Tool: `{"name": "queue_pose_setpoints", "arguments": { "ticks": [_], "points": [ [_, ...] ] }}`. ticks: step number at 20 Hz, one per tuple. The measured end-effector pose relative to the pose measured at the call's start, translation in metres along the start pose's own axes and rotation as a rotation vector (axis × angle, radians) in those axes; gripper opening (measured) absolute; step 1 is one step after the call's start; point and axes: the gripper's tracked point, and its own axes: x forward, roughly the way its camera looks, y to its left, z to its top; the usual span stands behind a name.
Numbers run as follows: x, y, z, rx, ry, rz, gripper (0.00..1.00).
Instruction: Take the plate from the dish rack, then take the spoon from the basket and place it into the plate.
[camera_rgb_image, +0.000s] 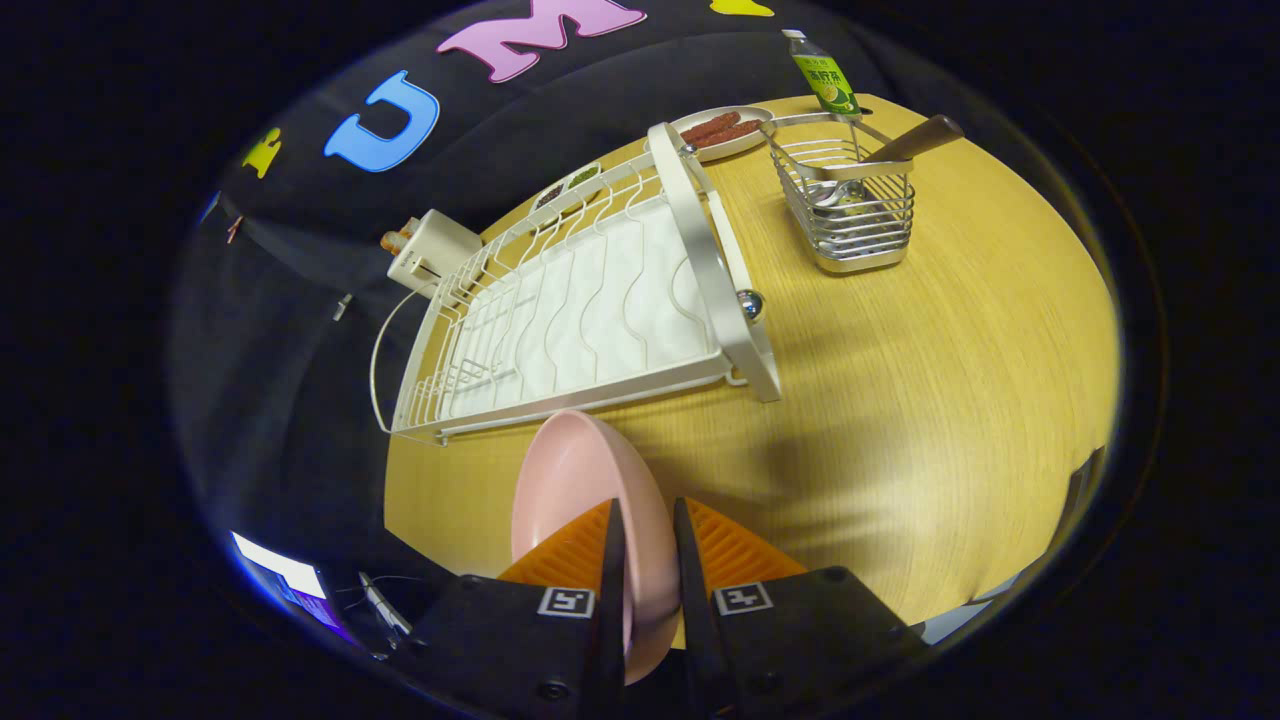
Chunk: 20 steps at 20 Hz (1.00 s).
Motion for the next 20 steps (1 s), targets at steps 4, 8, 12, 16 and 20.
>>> {"name": "queue_pose_setpoints", "arguments": {
  "ticks": [4,8,12,16,20],
  "points": [
    [-0.007,-0.01,0.005,0.004,-0.027,-0.025,0.33],
    [-0.023,-0.015,0.015,-0.068,-0.07,-0.043,0.42],
    [-0.053,-0.02,0.035,-0.151,-0.145,-0.056,0.67],
    [-0.094,-0.039,0.085,-0.218,-0.308,-0.118,0.87],
    [-0.116,-0.072,0.139,-0.269,-0.458,-0.217,0.88]
  ]
}}
